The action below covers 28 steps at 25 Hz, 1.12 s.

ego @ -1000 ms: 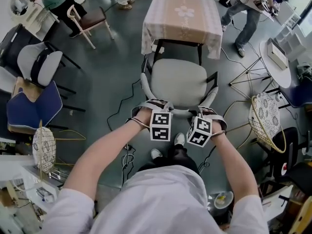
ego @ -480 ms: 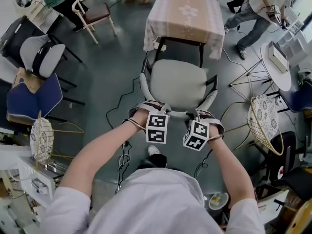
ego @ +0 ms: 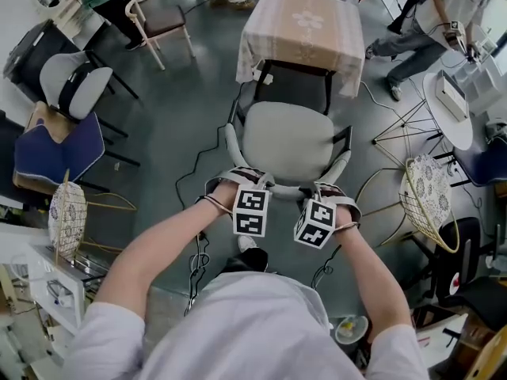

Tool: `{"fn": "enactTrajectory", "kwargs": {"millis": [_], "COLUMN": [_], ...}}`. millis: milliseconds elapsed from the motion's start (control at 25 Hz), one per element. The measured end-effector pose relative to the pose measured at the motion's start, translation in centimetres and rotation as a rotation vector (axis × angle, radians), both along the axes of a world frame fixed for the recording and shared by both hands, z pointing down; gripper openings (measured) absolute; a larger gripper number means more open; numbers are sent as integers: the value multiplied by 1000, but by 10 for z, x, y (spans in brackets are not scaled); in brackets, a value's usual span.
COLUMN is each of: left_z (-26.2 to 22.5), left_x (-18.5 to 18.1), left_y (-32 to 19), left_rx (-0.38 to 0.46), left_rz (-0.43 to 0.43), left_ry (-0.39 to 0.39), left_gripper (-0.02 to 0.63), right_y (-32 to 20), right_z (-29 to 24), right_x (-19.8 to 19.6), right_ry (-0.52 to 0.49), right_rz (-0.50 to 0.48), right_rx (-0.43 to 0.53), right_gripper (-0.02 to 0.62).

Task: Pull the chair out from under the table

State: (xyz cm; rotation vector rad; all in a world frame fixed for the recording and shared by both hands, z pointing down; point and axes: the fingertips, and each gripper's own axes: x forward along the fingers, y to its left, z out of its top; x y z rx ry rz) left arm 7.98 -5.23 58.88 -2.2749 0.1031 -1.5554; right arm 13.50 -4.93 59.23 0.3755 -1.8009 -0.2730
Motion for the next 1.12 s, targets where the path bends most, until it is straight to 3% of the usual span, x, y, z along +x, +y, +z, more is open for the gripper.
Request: {"fn": "enactTrajectory", "kwargs": {"millis": [560,760,880,1120], "left_z": [2,-4,-14,-40], "left_x": [-6,-10,-14,-16], "left_y": [6,9,9,18], "left_rx": [48,59,66,17], "left_rz": [-48,-86,-135,-319], "left_ry": [-5,-2,35,210], "left_gripper": [117,117,117,117], "right_y": [6,10,13,23], "right_z": [-11,-23,-29,-46], "right_x": [4,9,9,4], "right_ry": [-12,-77,-147,-289], "right_rz": [50,144,231,362], "right_rx": [98,112,116,106], "right_gripper": [149,149,147,109]}}
